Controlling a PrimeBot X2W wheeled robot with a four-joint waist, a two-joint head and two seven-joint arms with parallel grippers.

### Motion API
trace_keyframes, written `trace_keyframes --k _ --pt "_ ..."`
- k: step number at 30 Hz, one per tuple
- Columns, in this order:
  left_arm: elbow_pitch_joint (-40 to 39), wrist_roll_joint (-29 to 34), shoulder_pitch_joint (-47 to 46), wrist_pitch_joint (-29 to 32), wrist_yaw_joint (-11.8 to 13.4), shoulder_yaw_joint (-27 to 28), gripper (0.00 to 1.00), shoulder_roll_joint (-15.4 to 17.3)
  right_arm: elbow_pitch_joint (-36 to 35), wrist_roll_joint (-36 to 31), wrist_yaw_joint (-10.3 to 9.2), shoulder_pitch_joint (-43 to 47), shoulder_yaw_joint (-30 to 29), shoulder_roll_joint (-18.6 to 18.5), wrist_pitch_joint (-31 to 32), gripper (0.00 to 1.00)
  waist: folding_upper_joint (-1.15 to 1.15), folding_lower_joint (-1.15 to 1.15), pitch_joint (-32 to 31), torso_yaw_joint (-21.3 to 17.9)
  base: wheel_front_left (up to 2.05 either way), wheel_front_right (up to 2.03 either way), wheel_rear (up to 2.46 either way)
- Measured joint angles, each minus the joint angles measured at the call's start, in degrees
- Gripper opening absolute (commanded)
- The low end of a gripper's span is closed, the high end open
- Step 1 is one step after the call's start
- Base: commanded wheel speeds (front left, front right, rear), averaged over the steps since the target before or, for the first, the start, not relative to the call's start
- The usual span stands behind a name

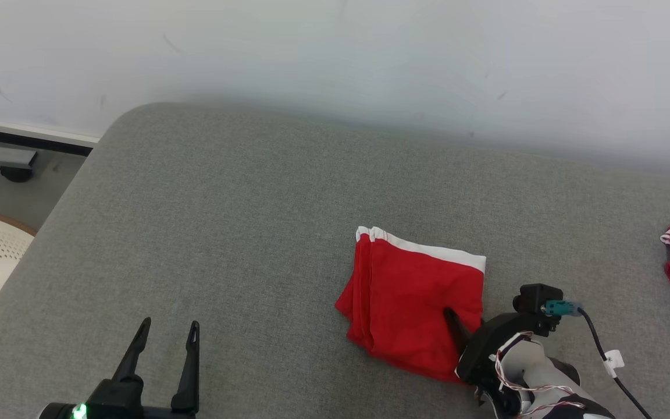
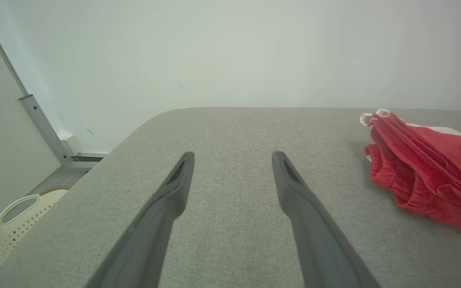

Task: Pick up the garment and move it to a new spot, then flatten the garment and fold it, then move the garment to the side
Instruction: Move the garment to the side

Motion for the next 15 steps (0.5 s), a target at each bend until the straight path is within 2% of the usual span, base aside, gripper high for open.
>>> trace_keyframes --k 1,6,10,15 --pt "0.21 -0.05 -0.35 -0.05 -0.02 -0.03 1.0 0.0 0.22 0.78 0.0 -0.01 0.83 0.01 0.0 0.0 0.0 0.0 -0.1 0.02 0.0 0.0 0.0" --pt "1.02 -0.32 -0.57 -0.24 -0.05 0.15 1.0 -0.01 1.26 2.41 0.0 -0.12 4.57 0.29 -1.6 0.0 0.0 0.0 -0.58 -0.19 0.0 0.0 0.0" --pt "0.99 -0.57 -0.38 -0.41 0.01 0.75 1.0 0.07 1.8 0.7 0.0 -1.31 7.81 0.14 -4.86 0.0 0.0 -0.01 -0.87 -1.19 0.0 0.0 0.0" --pt "0.18 -1.01 -0.15 -0.47 0.04 1.31 1.0 0.07 -0.76 -2.46 0.0 -3.26 13.27 -4.13 -7.26 0.0 0.0 -0.01 -1.01 -3.42 0.0 0.0 0.0"
